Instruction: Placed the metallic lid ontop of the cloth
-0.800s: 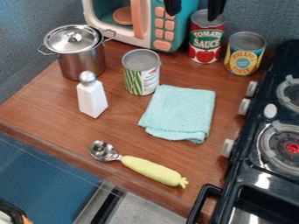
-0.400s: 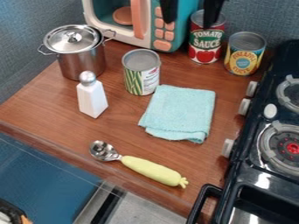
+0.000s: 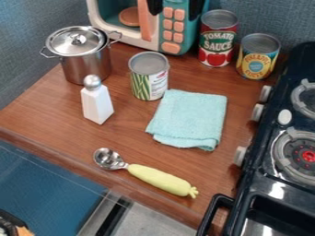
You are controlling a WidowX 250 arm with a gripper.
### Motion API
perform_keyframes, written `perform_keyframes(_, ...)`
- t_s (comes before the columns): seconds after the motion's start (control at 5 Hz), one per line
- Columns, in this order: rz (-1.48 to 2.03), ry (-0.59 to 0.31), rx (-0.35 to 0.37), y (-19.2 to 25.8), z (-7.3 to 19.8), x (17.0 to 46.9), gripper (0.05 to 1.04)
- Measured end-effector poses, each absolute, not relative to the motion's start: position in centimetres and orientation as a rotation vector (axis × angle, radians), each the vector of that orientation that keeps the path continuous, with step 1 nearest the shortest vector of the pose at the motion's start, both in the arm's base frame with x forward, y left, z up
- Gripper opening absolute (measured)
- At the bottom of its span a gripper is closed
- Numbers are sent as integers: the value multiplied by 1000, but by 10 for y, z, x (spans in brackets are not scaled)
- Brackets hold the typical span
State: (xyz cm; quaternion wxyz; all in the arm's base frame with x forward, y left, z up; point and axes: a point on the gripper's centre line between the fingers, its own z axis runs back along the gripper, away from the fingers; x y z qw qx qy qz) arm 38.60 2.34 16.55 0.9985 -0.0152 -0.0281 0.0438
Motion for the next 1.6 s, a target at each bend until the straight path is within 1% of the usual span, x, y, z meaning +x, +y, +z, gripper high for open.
perform_keyframes(0.2, 177, -51, -4, 54, 160, 391, 999)
perform_keyframes(0.6, 330, -46, -6, 105, 151, 398, 999)
perform_keyframes(0.8, 382, -37, 5, 121, 151, 396, 999)
perform_keyframes(1.0, 423, -45, 62, 135, 151, 395, 999)
perform_keyframes(1.2, 447, -22, 90, 142, 139, 393, 999)
perform_keyframes(1.6, 482, 11, 120, 147, 113, 394, 999)
